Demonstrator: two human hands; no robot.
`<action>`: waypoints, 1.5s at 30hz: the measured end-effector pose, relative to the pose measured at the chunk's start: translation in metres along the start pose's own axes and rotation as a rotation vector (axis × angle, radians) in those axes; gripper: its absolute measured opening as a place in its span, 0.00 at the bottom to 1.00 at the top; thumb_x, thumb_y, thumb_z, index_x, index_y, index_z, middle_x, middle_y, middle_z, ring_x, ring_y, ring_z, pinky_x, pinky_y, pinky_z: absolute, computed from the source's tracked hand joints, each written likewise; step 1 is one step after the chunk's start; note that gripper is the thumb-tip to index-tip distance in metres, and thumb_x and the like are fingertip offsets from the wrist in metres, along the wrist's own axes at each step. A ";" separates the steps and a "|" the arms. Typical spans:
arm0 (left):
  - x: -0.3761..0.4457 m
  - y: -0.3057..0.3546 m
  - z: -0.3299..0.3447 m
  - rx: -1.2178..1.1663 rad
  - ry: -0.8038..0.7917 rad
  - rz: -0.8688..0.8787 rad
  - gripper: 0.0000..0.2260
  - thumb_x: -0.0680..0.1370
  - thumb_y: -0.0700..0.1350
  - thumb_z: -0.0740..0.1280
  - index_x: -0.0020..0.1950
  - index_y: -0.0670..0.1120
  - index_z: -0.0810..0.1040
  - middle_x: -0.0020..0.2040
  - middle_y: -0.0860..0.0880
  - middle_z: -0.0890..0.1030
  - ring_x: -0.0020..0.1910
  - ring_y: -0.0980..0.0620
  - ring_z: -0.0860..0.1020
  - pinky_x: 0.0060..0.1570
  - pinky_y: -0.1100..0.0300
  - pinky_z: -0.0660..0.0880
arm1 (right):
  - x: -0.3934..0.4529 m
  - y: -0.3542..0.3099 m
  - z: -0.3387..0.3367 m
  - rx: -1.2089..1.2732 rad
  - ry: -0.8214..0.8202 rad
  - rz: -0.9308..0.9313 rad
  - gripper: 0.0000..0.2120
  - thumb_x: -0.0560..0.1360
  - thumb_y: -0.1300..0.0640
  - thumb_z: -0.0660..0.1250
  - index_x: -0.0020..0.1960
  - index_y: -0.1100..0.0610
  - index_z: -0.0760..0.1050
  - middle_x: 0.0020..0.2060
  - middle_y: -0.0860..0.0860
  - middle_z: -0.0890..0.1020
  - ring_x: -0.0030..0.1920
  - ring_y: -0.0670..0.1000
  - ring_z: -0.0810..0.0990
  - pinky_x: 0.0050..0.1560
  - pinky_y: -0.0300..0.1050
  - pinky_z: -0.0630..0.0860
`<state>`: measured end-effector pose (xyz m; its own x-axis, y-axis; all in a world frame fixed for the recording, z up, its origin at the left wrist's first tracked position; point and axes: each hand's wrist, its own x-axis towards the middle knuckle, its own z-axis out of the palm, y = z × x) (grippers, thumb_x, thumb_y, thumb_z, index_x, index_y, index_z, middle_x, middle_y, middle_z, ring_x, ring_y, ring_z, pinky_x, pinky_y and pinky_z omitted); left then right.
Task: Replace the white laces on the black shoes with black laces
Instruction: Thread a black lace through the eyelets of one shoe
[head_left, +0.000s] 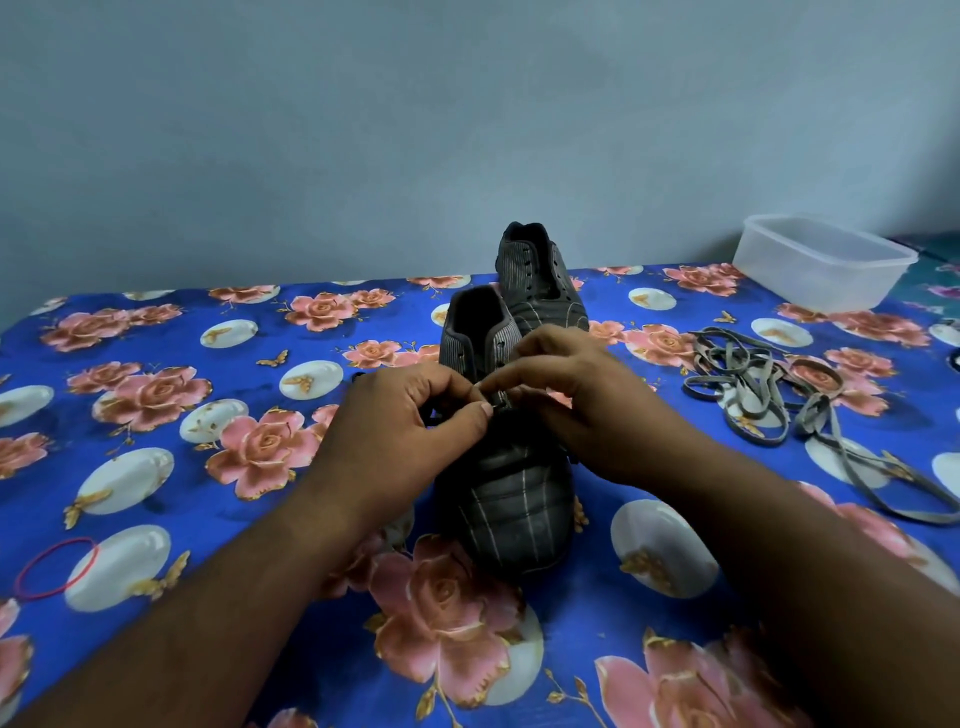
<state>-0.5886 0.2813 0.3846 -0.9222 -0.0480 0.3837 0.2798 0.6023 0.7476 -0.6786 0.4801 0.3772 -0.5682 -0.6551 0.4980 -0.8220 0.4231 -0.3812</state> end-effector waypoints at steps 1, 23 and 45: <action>0.000 -0.001 0.001 0.029 -0.010 0.006 0.04 0.76 0.46 0.74 0.41 0.53 0.84 0.36 0.59 0.83 0.35 0.61 0.79 0.35 0.70 0.71 | 0.000 0.000 0.001 -0.035 -0.018 -0.018 0.14 0.80 0.57 0.66 0.61 0.43 0.81 0.51 0.48 0.76 0.53 0.51 0.75 0.54 0.49 0.73; 0.003 0.001 0.013 0.312 0.045 0.003 0.13 0.73 0.62 0.63 0.43 0.56 0.83 0.35 0.57 0.81 0.39 0.56 0.78 0.48 0.46 0.76 | 0.002 0.006 -0.010 0.008 0.008 0.007 0.08 0.81 0.59 0.65 0.55 0.47 0.76 0.51 0.39 0.71 0.48 0.40 0.72 0.48 0.44 0.75; 0.005 -0.013 0.022 0.043 -0.085 -0.034 0.06 0.79 0.48 0.69 0.43 0.53 0.82 0.39 0.56 0.83 0.40 0.58 0.80 0.39 0.61 0.75 | -0.001 0.015 -0.024 0.294 -0.132 0.213 0.07 0.70 0.55 0.80 0.47 0.50 0.85 0.40 0.44 0.86 0.43 0.47 0.82 0.45 0.46 0.78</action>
<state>-0.6027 0.2911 0.3649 -0.9508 -0.0018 0.3098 0.2382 0.6351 0.7348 -0.6909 0.5023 0.3900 -0.6994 -0.6548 0.2864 -0.6289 0.3735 -0.6819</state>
